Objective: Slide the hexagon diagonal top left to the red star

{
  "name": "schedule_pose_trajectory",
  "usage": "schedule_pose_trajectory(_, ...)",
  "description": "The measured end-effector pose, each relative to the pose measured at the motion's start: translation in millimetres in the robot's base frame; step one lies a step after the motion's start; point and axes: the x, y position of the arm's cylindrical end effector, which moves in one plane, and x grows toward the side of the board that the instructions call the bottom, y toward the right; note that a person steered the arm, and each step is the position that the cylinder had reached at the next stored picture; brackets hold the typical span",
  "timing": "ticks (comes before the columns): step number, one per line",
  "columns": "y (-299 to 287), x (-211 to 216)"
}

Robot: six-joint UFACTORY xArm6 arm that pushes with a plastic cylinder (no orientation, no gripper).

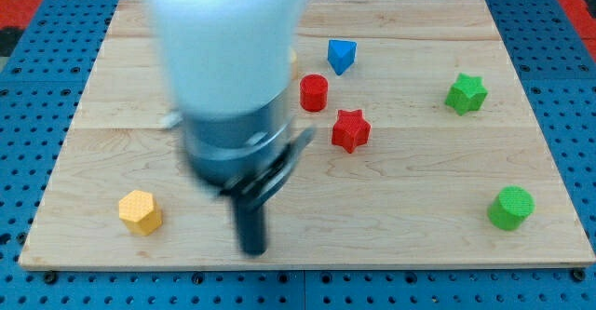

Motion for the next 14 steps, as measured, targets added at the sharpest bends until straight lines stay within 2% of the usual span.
schedule_pose_trajectory(1, -59, 0)
schedule_pose_trajectory(2, -184, -19)
schedule_pose_trajectory(3, -150, -30)
schedule_pose_trajectory(4, -62, -35)
schedule_pose_trajectory(5, -42, -99)
schedule_pose_trajectory(6, -42, -127)
schedule_pose_trajectory(7, -78, -99)
schedule_pose_trajectory(8, -97, -123)
schedule_pose_trajectory(9, -58, -138)
schedule_pose_trajectory(11, -74, -151)
schedule_pose_trajectory(12, -16, -168)
schedule_pose_trajectory(13, 23, -162)
schedule_pose_trajectory(14, 48, -104)
